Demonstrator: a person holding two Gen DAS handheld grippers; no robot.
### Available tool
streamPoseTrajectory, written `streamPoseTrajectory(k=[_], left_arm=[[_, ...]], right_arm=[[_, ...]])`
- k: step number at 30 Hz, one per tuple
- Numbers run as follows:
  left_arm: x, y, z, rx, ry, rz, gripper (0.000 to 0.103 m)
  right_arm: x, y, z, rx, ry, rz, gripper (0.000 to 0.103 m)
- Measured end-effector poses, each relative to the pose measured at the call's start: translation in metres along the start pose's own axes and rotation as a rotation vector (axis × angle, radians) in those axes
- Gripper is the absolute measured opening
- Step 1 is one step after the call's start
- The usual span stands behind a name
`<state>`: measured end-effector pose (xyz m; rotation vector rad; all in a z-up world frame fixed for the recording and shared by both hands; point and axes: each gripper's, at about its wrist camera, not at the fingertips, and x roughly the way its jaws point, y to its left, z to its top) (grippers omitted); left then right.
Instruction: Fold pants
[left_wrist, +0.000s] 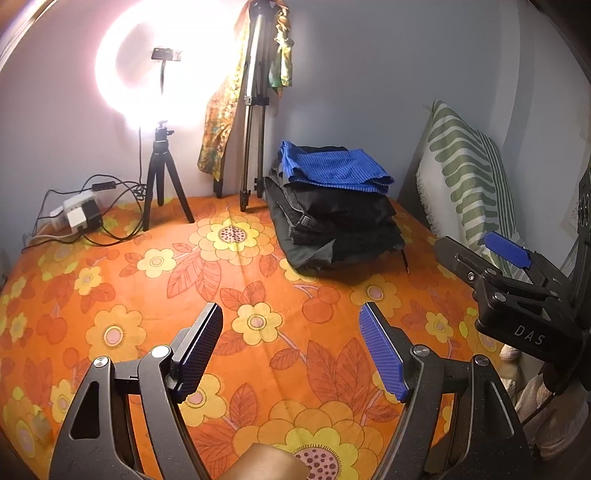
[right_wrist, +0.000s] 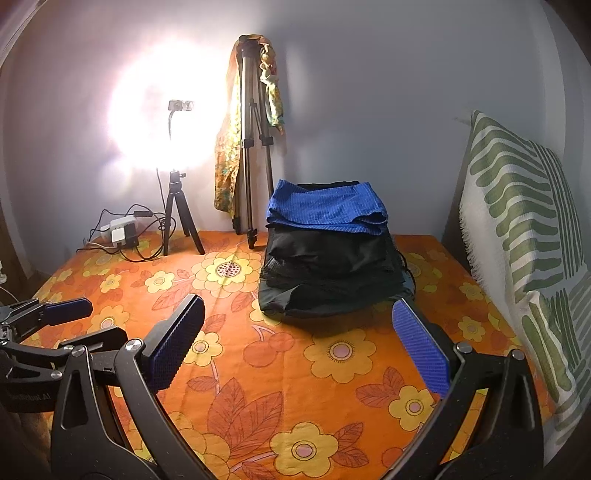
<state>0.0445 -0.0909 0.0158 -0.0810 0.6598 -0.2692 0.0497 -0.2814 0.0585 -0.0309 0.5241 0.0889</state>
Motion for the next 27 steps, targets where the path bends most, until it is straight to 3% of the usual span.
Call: streamPoseTrajectory(k=[27], left_arm=[[-0.0022,-0.0023,-0.0011,0.005,0.008,0.016,0.077]], right_arm=[[-0.0011,0.0056,-0.0041,-0.020,-0.003,-0.003,0.103]])
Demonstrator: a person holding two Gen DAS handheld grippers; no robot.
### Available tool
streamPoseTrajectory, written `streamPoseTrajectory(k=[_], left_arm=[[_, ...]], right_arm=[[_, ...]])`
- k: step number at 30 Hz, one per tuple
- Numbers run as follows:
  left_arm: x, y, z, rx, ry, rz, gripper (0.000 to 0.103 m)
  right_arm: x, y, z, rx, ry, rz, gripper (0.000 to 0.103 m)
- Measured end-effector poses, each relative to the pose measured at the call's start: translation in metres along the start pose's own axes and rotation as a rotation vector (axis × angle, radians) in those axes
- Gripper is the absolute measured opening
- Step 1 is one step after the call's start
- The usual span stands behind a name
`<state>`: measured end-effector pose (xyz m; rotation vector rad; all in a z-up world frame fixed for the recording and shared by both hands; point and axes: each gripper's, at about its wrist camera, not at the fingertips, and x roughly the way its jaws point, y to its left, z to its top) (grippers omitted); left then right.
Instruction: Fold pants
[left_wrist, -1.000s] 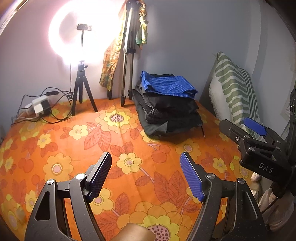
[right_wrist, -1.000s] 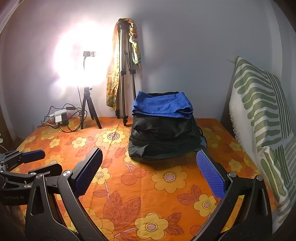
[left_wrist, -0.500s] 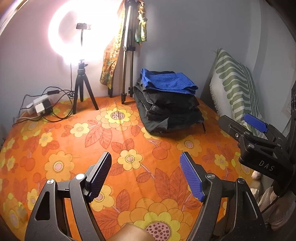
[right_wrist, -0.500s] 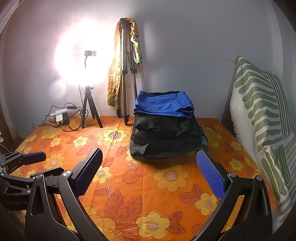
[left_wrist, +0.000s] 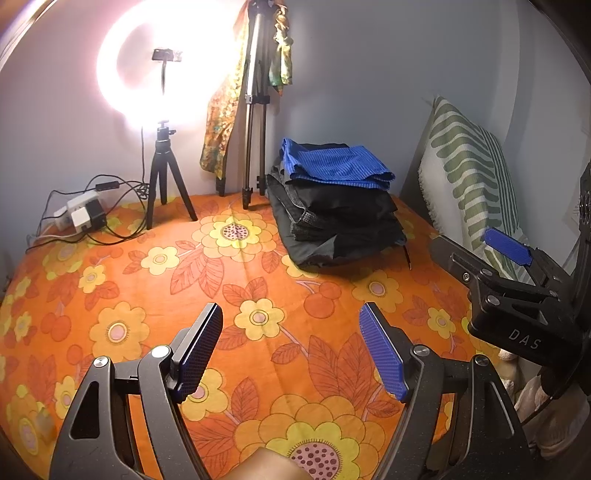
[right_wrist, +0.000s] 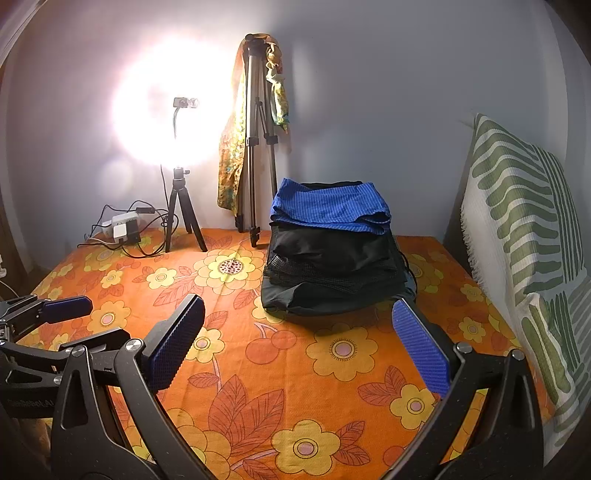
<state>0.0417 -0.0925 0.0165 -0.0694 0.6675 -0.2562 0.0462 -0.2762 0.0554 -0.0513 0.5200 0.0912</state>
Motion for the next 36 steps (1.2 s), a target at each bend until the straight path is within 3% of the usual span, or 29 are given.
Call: streamPoseTrajectory(k=[15,30,36], left_arm=[[-0.0025,-0.0003,0.0010,0.003,-0.001,0.001,0.077],[-0.0085,0.0004,-0.0006,0.037,-0.054,0.070,0.076],[-0.0051,0.0059,-0.0012,0.019,-0.026,0.070,0.077]], right_arm=[[0.0006,0.0042,-0.0052,-0.004,0.007,0.004,0.103],[0.0009,0.0069,-0.0074,-0.006,0.010,0.005,0.103],[0.0020,0.0081,-0.0090,-0.007,0.015,0.008,0.103]])
